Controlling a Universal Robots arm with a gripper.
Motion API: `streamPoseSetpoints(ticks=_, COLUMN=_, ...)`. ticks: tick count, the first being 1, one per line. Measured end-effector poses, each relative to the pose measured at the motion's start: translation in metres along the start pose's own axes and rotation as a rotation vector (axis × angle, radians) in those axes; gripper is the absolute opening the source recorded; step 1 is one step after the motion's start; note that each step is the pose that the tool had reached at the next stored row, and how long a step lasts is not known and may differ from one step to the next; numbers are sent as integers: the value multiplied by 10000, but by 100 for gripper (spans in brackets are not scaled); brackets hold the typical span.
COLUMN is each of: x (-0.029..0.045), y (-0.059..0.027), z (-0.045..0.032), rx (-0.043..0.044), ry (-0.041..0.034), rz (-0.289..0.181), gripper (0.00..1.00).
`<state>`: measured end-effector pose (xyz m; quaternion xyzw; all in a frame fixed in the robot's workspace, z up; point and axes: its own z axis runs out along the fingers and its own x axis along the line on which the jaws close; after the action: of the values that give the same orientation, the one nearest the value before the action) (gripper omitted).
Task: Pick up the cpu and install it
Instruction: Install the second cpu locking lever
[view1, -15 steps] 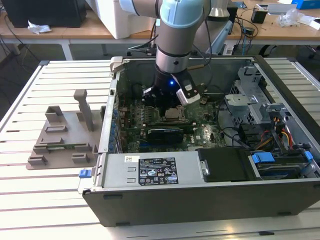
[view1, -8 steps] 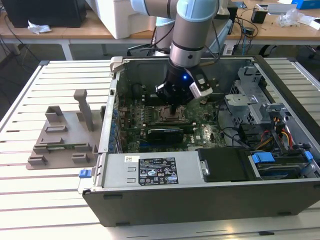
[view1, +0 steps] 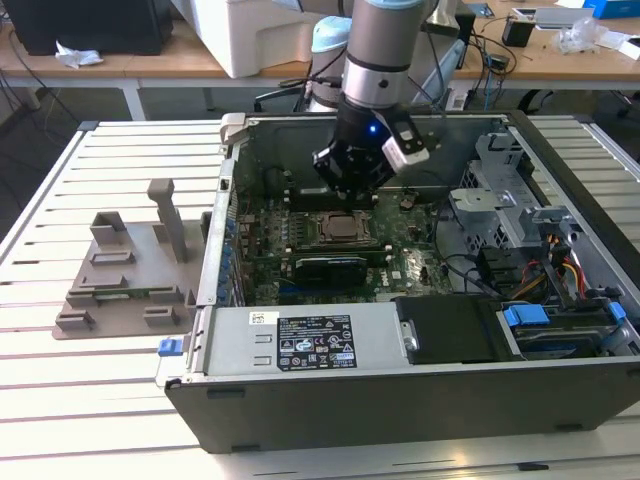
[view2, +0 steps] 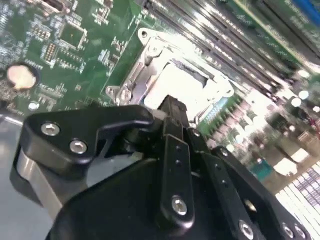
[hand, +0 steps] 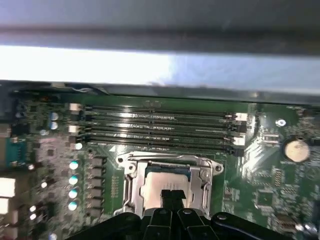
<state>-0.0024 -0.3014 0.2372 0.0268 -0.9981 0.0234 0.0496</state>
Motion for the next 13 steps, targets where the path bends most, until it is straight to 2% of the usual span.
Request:
streamPoseSetpoints(ticks=1, x=8, y=-3, z=-77, rx=15, ry=0, rz=2, gripper=11)
streamPoseSetpoints(ticks=3, x=17, y=-7, z=-168, rx=39, ry=1, rz=5, gripper=11)
streamPoseSetpoints(ticks=4, x=27, y=-10, z=-266, rx=90, ry=4, rz=12, gripper=11)
streamPoseSetpoints(ticks=5, x=33, y=-12, z=-324, rx=132, ry=7, rz=15, gripper=11)
streamPoseSetpoints(ticks=7, x=36, y=-12, z=-362, rx=159, ry=8, rz=16, gripper=11)
streamPoseSetpoints(ticks=13, x=37, y=-12, z=-366, rx=160, ry=8, rz=17, gripper=11)
